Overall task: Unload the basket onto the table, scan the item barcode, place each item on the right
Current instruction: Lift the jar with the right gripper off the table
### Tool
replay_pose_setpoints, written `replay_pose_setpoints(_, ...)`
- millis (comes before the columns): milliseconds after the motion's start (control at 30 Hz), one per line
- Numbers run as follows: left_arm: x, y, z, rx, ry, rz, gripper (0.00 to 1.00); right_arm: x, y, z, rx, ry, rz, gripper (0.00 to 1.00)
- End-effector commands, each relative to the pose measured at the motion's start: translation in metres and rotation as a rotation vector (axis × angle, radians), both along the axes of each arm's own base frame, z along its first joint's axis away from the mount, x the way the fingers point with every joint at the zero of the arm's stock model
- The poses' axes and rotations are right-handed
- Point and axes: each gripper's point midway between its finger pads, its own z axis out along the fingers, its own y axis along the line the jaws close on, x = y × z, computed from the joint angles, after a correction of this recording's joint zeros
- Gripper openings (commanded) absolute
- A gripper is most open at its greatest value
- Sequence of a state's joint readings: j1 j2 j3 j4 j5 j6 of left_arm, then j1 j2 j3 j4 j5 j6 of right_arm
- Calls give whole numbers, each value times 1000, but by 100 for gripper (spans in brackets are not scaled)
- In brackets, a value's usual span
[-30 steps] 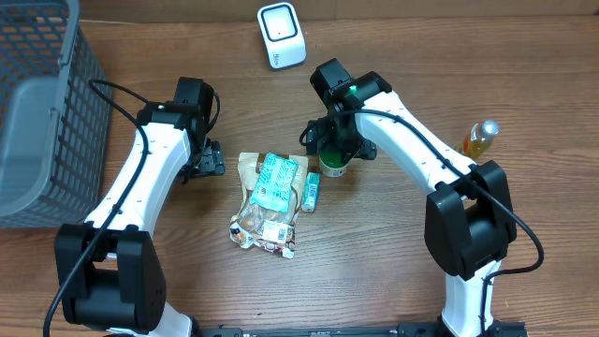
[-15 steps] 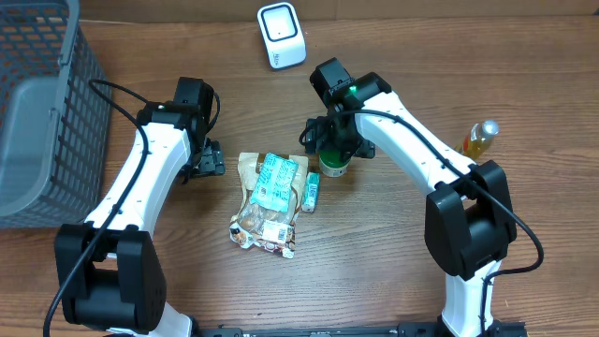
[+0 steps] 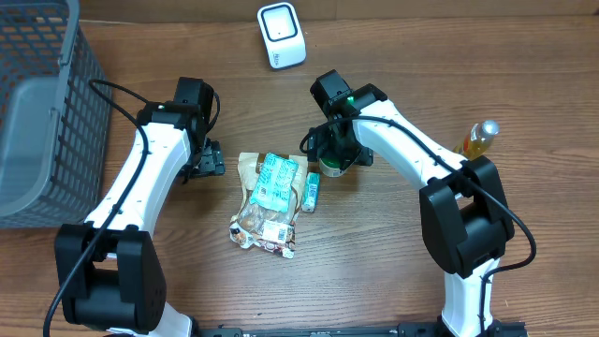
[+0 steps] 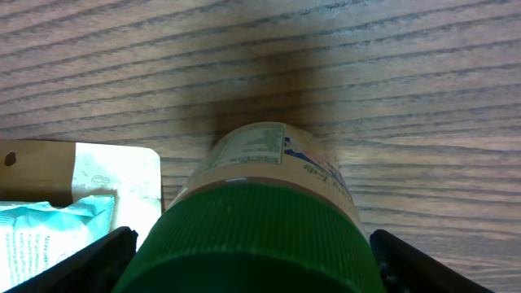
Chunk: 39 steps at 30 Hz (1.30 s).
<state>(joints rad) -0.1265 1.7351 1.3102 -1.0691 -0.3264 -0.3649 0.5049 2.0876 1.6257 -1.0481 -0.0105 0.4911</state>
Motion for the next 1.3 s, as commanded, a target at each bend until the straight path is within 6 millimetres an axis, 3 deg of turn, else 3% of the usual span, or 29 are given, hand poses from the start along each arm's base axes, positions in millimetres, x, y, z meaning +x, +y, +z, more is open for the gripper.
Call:
replay_pose_setpoints(0,6,2,11,7,-43,16,100,-3,-1,-3,-14,5,0,87)
replay_pose_setpoints(200,6,2,11,7,-43,16,100,-3,-3,-17,-16,-7,0,85)
replay_pose_setpoints(300,6,2,11,7,-43,16,99,-2,-6,-17,-19,-7,-7,79)
replay_pose_setpoints(633,6,2,11,7,-43,16,100,-1,-10,-17,-20,-4,-16,79)
replay_pose_setpoints(900,6,2,11,7,-43,16,99,-1,-10,-15,-22,-2,-17,64)
replay_pose_setpoints(1067,6,2,11,7,-43,16,100,12,-6,5,-6,-32,-18,60)
replay_pose_setpoints(1267,6,2,11,7,-43,16,100,27,-2,61,4,-75,52,53)
